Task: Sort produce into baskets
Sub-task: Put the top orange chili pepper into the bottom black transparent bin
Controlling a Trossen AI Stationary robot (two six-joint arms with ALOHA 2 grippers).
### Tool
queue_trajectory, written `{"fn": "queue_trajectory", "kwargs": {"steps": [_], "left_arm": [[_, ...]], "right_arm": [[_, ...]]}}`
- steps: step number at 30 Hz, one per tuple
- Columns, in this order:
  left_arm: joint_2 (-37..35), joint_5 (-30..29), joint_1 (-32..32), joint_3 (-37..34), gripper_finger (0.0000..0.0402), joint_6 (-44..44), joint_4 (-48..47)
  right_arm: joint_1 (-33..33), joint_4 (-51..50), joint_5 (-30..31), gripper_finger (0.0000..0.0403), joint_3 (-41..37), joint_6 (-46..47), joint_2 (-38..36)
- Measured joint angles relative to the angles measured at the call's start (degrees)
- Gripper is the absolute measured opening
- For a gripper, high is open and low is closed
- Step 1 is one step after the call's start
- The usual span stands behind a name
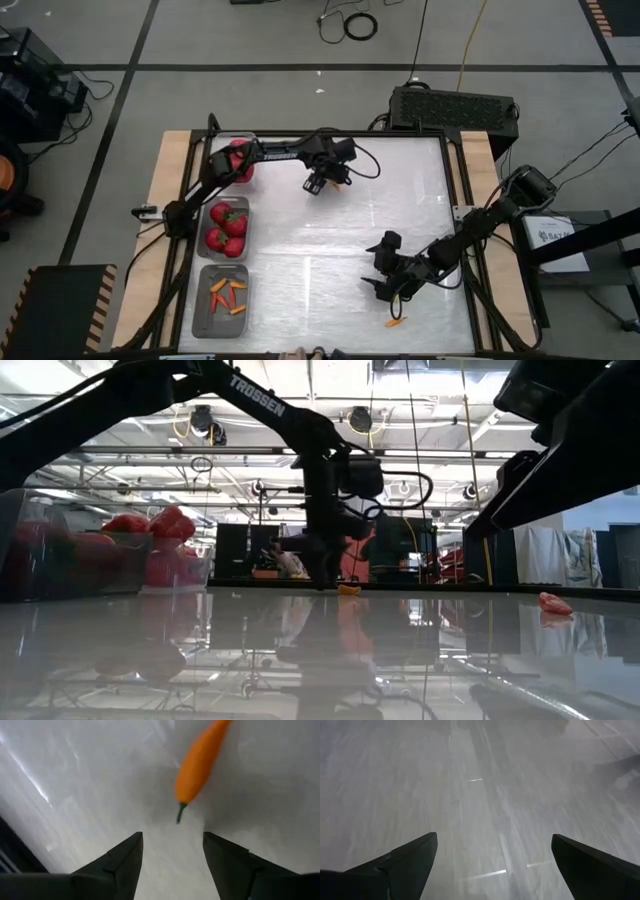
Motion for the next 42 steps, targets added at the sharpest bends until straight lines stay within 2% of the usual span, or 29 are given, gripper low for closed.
{"fn": "queue_trajectory", "kwargs": {"steps": [3,7,15,23,36,42], "left_arm": [[0.3,-1.2,-0.9,0.0,0.0214,5.7,0.1],[0.7,-5.6,-2.6,0.0,0.0214,11.3,0.1],[0.8,-7.4,-5.5,0.0,0.0209,13.7,3.7],[1.6,-11.8,-5.1,-0.1,0.0141,11.8,4.0],[1.5,-12.5,-5.1,-0.1,0.0051,12.1,4.6],[1.5,-12.9,-5.0,-0.1,0.0024,12.1,5.4]], "right_arm": [[-0.2,0.1,0.0,0.0384,0.0,-0.2,0.0],[-0.7,0.2,0.0,0.0384,0.0,-0.2,0.0],[-1.3,0.2,0.0,0.0384,0.0,-0.7,0.0],[-1.2,0.3,-0.2,0.0384,0.0,0.1,0.0],[-1.1,0.4,-0.3,0.0384,0.0,0.4,0.0],[-1.1,0.4,-0.3,0.0384,0.0,1.2,0.0]]}}
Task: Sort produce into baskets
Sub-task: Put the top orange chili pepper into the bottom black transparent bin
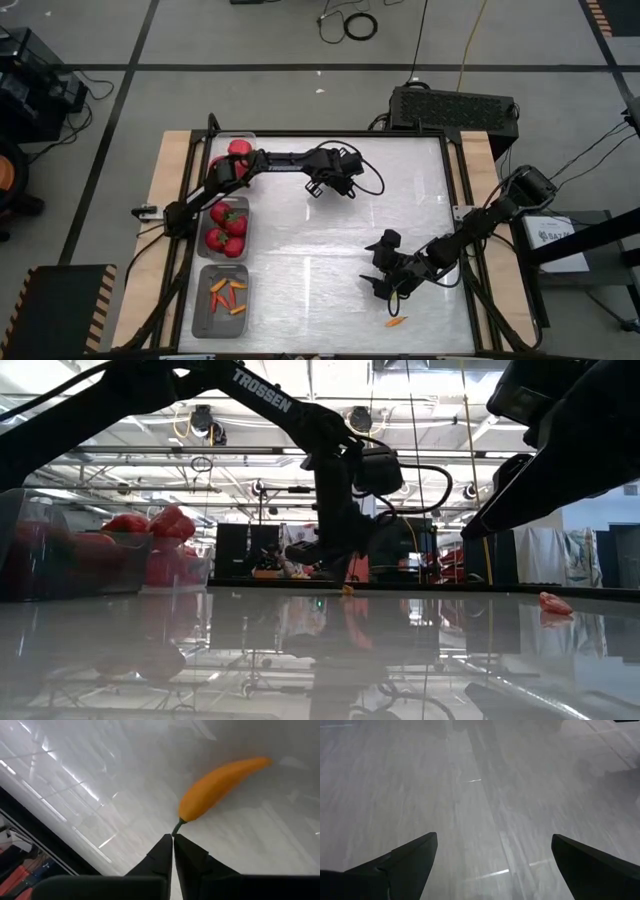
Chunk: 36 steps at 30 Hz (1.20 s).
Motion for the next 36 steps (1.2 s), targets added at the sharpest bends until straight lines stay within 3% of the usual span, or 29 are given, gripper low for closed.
{"fn": "queue_trajectory", "kwargs": {"steps": [14,19,23,25,30,36], "left_arm": [[-2.0,-2.2,-3.6,0.0,0.0004,-1.6,-2.0],[-5.5,-1.6,-5.9,0.0,0.0002,-9.9,-8.0],[-9.6,-0.9,-8.1,0.1,0.0002,-22.5,-17.8],[-11.8,2.5,-8.7,0.1,0.0001,-31.1,-24.4],[-18.1,19.3,-7.6,-0.9,0.0001,-51.9,-35.8],[-33.6,19.5,-12.1,-16.3,0.0001,-59.6,-30.0]], "right_arm": [[0.0,0.0,-1.5,0.0384,0.0,0.2,0.0],[0.0,0.6,-1.5,0.0384,0.0,0.9,0.0],[-0.4,1.3,-0.8,0.0384,0.0,0.5,0.0],[-2.4,1.5,0.2,0.0384,0.1,-0.4,-0.1],[-13.8,1.3,1.8,0.0384,3.6,-1.4,-1.2],[-28.3,1.9,1.7,0.0384,8.8,-9.5,1.3]]}}
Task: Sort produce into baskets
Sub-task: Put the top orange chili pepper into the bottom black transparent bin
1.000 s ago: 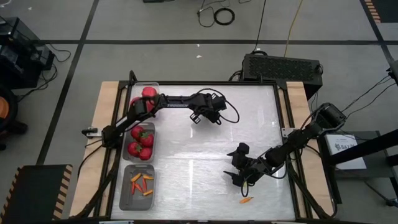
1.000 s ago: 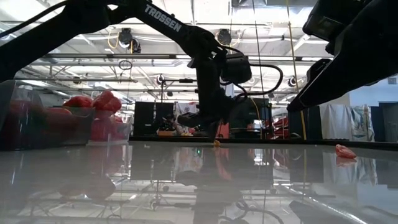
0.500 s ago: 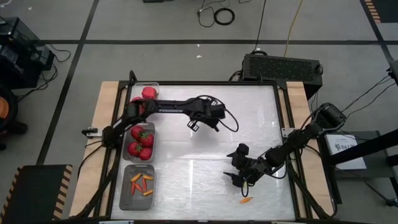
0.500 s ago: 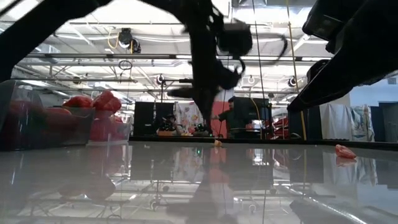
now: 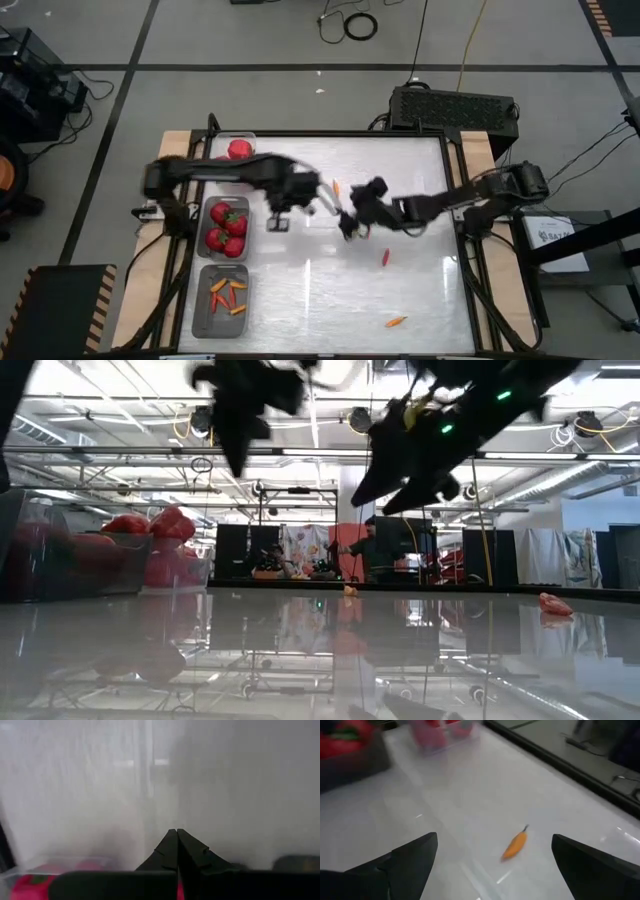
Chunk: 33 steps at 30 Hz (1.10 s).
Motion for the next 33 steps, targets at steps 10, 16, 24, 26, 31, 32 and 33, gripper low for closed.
{"fn": "queue_trajectory", "kwargs": {"steps": [10,16,24,26,31,32,33], "left_arm": [[-30.9,-19.9,-17.3,-38.6,0.0,-14.6,52.8],[-34.2,-29.3,-26.0,-57.7,0.0001,-4.8,101.1],[-30.6,-29.8,-28.4,-63.8,0.0006,2.5,122.0],[-30.5,-29.7,-28.7,-63.8,0.0006,2.5,121.9],[-30.6,-29.8,-30.3,-63.8,0.0007,3.7,121.9],[-30.6,-29.8,-30.5,-63.8,0.0007,4.0,121.7],[-30.6,-29.8,-30.7,-63.8,0.0008,4.0,121.4]], "right_arm": [[-12.4,12.3,-8.8,0.0384,2.3,0.8,13.8],[-13.9,16.4,-6.0,0.0368,3.5,5.3,22.6],[-12.9,16.0,-2.7,0.025,5.5,7.3,28.2],[-12.4,15.7,-2.3,0.0198,5.5,8.0,28.4],[-9.5,16.5,-2.8,0.0053,5.3,8.6,28.2],[-8.8,17.8,-3.0,0.003,5.3,8.6,28.0],[-8.0,19.3,-4.8,0.0017,5.2,8.5,27.7]]}}
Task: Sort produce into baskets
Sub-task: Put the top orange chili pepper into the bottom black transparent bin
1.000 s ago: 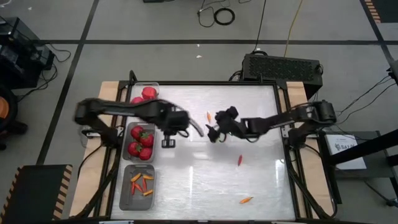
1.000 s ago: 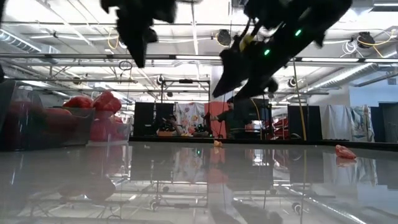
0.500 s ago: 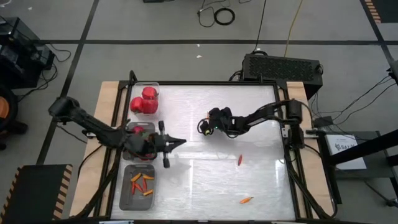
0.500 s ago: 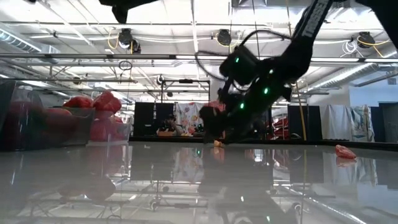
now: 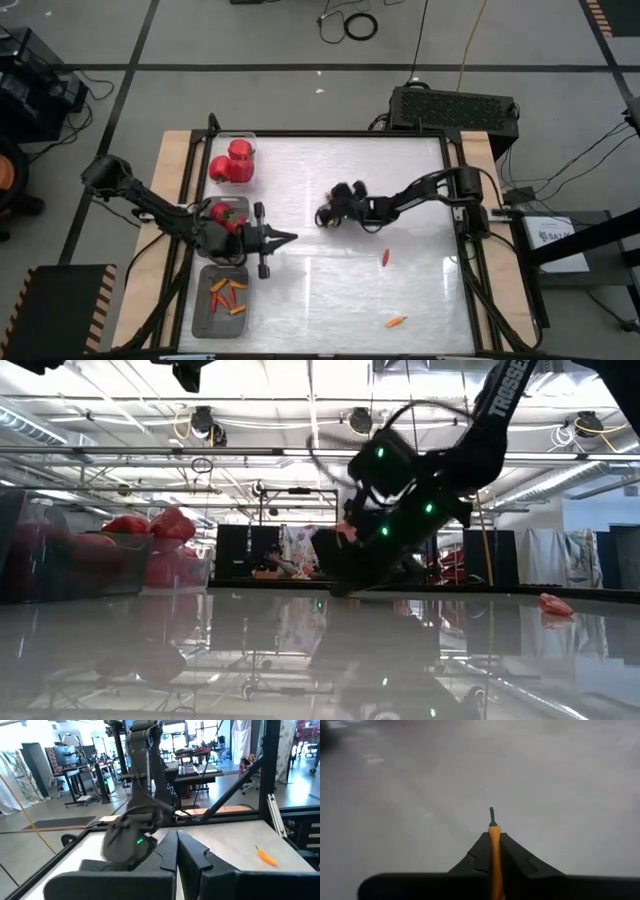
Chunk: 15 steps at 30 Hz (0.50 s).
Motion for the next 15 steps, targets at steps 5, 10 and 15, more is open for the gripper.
{"fn": "queue_trajectory", "kwargs": {"steps": [5,10,15], "left_arm": [[0.0,0.0,-0.8,0.0,0.0008,0.0,-0.6],[0.0,-0.3,-0.9,0.0,0.0008,-0.3,-4.0],[0.0,-6.3,-1.0,0.0,0.0008,-0.4,-4.5]], "right_arm": [[4.0,12.7,-10.0,0.003,1.1,-3.8,-0.2],[10.0,23.0,-23.0,0.0021,5.5,-9.5,0.7],[16.2,23.2,-22.4,0.0009,14.4,-16.8,5.4]]}}
